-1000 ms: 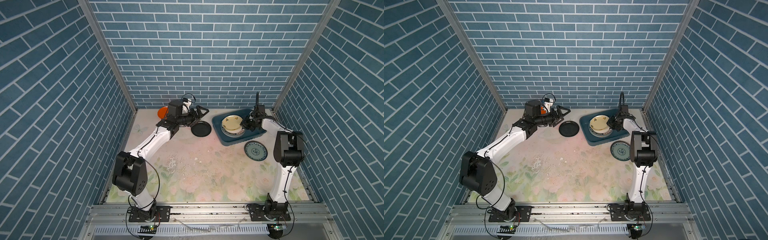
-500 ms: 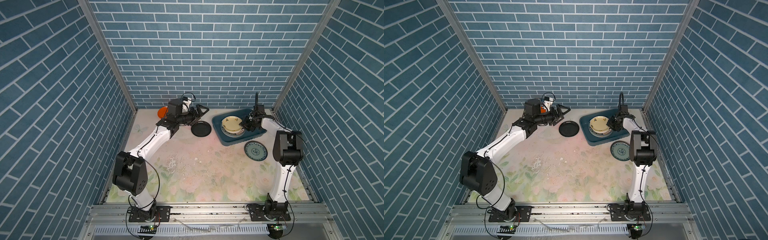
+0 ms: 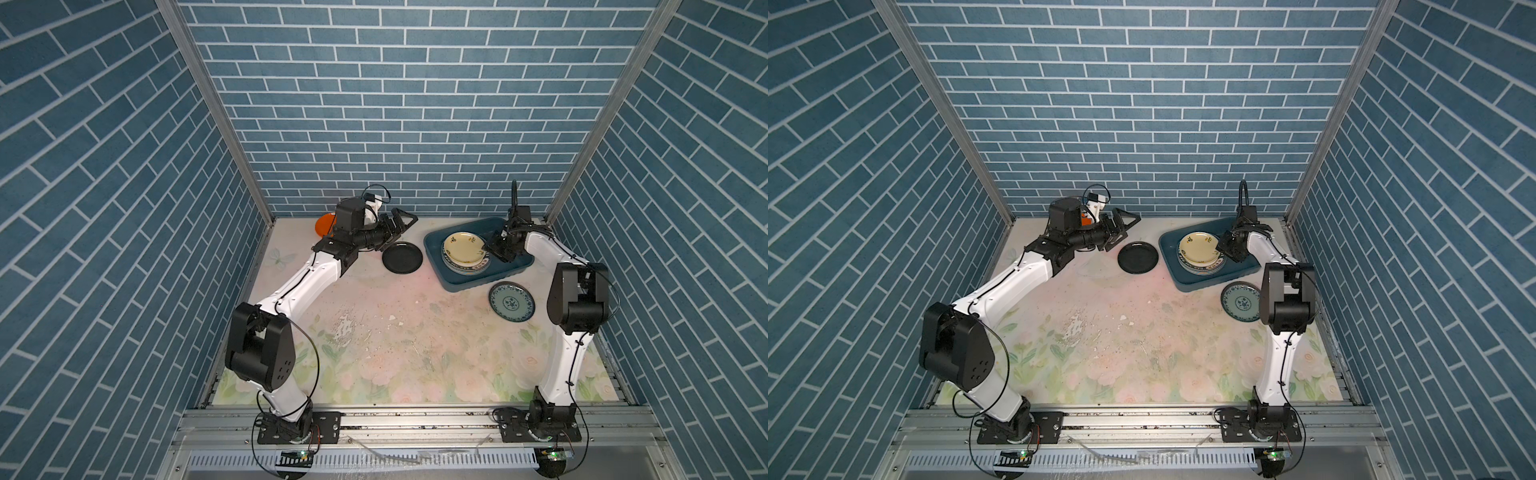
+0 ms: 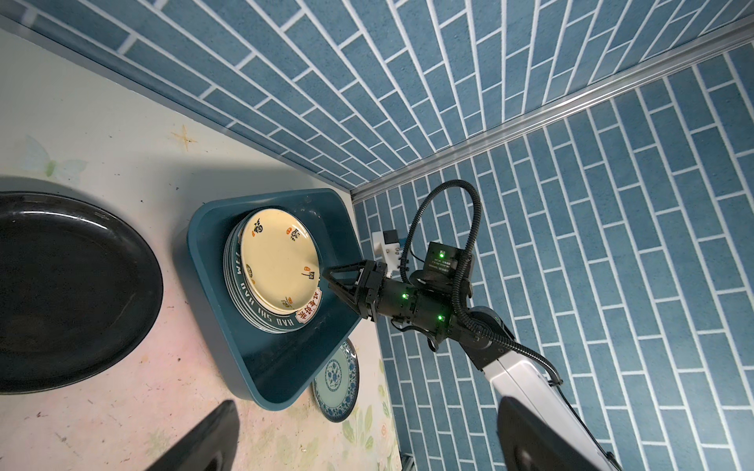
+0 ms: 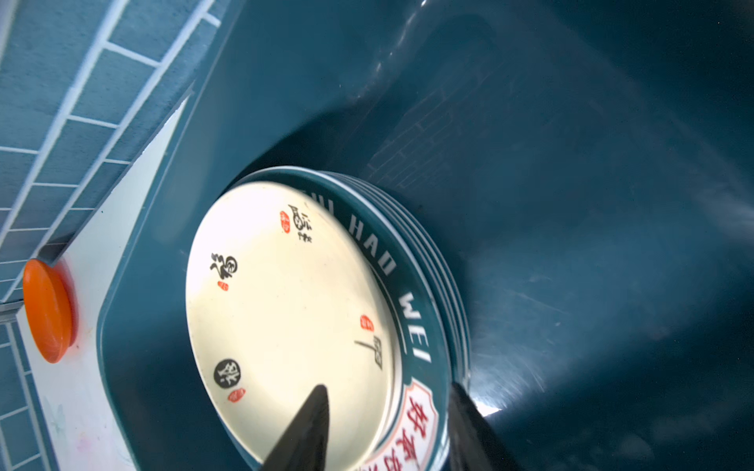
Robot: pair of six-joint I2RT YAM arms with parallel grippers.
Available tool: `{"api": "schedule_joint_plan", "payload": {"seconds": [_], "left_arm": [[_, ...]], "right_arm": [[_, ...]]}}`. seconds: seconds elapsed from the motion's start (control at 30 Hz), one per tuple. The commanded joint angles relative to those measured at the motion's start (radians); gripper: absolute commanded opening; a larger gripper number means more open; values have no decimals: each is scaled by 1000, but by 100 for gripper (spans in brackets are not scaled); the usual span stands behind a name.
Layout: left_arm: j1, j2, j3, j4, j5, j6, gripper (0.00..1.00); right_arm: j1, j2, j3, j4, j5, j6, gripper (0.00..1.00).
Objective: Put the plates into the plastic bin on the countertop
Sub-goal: 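Open the right gripper and move it to the blue floral plate's edge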
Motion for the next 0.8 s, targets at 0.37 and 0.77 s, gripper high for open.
{"api": "schedule_joint_plan", "payload": {"seconds": [0.37,0.77], "left_arm": [[-16,34,39,-122,18,79,100],[-87,113,121,-201,69,127,100]], "right_arm": [[-78,-463,-424,45,79,45,61],[-176,-689,-813,157,-19,167,62]]}}
